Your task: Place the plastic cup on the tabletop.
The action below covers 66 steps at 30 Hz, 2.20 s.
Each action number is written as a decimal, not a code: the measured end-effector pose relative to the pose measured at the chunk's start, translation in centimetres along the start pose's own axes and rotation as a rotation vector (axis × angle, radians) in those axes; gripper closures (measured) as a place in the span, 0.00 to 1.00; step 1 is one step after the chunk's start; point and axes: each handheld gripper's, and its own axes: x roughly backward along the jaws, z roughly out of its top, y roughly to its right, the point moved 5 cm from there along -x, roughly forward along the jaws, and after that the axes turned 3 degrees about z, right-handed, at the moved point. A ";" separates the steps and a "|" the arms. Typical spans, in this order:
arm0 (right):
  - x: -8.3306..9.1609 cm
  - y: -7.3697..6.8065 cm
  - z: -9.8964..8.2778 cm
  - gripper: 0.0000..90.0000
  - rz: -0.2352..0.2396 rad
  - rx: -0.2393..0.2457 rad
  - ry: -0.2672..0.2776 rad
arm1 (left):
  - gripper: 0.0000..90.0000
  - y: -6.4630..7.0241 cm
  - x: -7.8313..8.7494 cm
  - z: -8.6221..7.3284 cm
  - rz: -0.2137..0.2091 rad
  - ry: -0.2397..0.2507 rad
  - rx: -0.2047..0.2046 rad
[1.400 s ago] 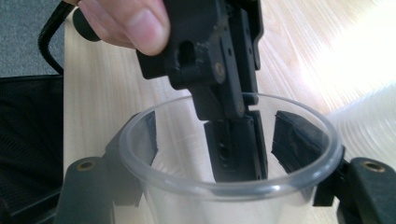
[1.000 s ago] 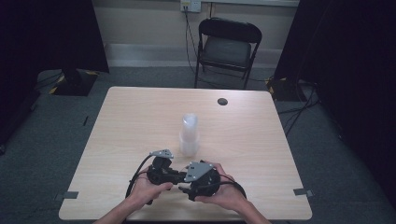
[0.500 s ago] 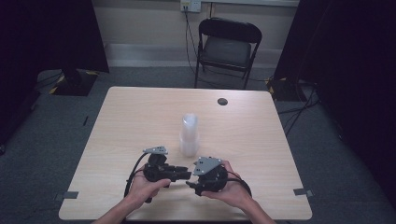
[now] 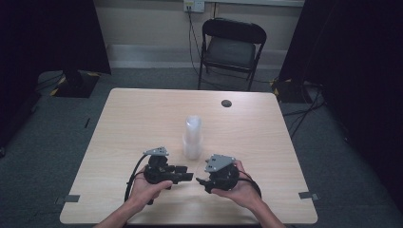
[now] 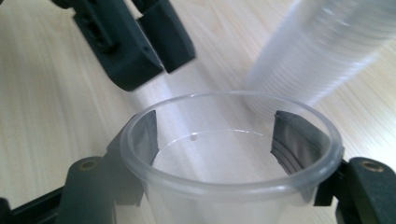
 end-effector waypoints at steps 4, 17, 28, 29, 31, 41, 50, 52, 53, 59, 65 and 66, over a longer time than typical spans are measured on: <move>0.4 0.7 -0.2 0.35 -0.017 -0.030 0.017 | 0.53 -0.4 0.1 0.0 0.052 0.003 -0.028; 2.1 3.5 -0.2 0.36 -0.080 -0.173 0.113 | 0.38 -0.7 0.1 -0.1 0.186 0.019 -0.114; 3.0 6.4 -0.4 0.36 -0.117 -0.281 0.180 | 0.31 0.5 0.8 0.0 0.248 -0.016 -0.263; 3.0 6.6 -0.4 0.36 -0.120 -0.284 0.182 | 0.31 0.4 1.0 -0.2 0.248 -0.013 -0.263; 3.0 6.8 -0.2 0.36 -0.127 -0.290 0.186 | 0.29 0.3 1.3 -0.5 0.260 -0.015 -0.274; 3.0 9.2 0.7 0.36 -0.162 -0.355 0.232 | 0.24 -1.0 3.0 -1.6 0.324 0.022 -0.252; 2.2 11.3 0.7 0.36 -0.193 -0.401 0.251 | 0.19 -1.7 3.2 -2.7 0.345 -0.022 -0.236; 1.9 11.9 0.6 0.36 -0.201 -0.414 0.254 | 0.18 -2.2 3.4 -2.8 0.363 -0.018 -0.215; 1.9 11.9 0.6 0.36 -0.201 -0.414 0.254 | 0.18 -2.2 3.4 -2.8 0.363 -0.018 -0.215; 0.9 13.0 0.2 0.35 -0.227 -0.445 0.239 | 0.18 -2.8 3.7 -3.0 0.368 -0.021 -0.201; 0.3 14.1 0.5 0.35 -0.241 -0.454 0.233 | 0.18 -3.1 3.7 -3.1 0.358 -0.019 -0.196; 0.2 14.5 0.6 0.35 -0.248 -0.461 0.235 | 0.18 -3.1 3.7 -3.1 0.362 -0.014 -0.190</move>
